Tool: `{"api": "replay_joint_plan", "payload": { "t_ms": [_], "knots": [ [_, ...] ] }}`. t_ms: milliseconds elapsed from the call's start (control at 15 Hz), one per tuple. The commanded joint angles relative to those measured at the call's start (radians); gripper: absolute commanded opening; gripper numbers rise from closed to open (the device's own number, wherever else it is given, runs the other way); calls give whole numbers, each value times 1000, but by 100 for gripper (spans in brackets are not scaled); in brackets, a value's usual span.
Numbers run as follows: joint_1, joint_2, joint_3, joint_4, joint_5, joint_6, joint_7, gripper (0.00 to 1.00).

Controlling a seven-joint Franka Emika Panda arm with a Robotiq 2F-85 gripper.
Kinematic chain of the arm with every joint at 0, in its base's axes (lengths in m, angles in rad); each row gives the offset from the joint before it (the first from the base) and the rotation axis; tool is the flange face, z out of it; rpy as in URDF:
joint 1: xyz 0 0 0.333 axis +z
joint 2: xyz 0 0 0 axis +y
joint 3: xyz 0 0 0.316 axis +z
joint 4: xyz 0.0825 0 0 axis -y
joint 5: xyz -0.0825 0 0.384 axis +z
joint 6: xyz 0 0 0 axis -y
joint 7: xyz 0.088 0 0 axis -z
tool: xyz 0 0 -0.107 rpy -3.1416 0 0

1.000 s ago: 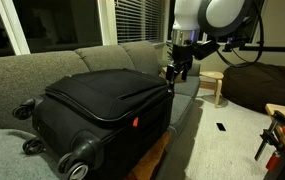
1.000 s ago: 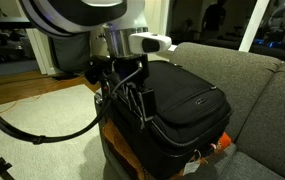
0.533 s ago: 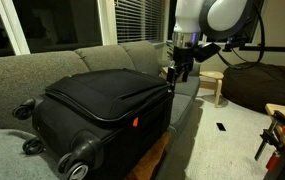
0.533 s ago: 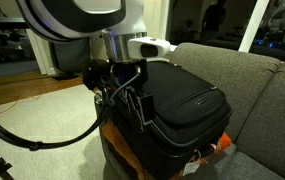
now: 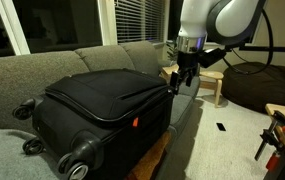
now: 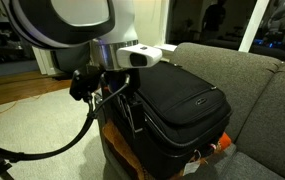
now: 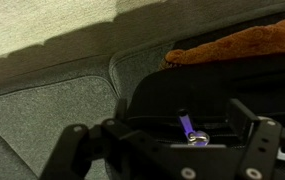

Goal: Unzip the black suitcase

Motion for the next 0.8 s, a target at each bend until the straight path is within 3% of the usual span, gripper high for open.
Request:
{"api": "replay_joint_plan", "payload": {
  "t_ms": [0,733],
  "knots": [
    [25,-41,-29,-55,-12,48,30,100],
    [63,-7,-74,-59,-28,140,35,100]
  ]
}}
